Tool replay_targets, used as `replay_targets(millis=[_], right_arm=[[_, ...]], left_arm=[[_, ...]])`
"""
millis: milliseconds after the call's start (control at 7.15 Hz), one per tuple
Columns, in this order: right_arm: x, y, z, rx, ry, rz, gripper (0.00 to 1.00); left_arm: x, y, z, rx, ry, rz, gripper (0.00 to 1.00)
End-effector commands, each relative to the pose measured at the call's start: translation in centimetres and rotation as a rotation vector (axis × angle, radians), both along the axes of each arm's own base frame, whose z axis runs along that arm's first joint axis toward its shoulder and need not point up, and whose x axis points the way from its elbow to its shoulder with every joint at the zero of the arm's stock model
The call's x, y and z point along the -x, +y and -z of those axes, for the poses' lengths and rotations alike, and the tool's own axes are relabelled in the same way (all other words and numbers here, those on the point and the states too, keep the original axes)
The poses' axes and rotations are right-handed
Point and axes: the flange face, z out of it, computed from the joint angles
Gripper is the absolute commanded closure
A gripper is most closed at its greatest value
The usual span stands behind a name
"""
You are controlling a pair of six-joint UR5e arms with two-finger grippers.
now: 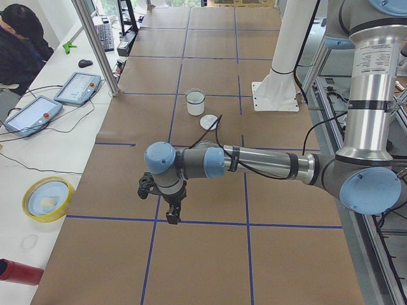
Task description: Place funnel on cup
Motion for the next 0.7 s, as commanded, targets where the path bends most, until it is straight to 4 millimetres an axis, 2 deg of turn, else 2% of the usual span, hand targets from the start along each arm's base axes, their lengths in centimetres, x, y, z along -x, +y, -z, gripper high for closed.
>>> replay_targets(millis=[0,559], right_arm=[[0.0,0.0,0.0,0.0,0.0,0.0,0.0],[0.0,0.0,0.0,0.0,0.0,0.0,0.0]], left_arm=[[-0.03,-0.06,-0.01,0.0,0.001,0.0,0.0],[0.07,0.24,-0.13,0.001,-0.002,-0.001,0.0]])
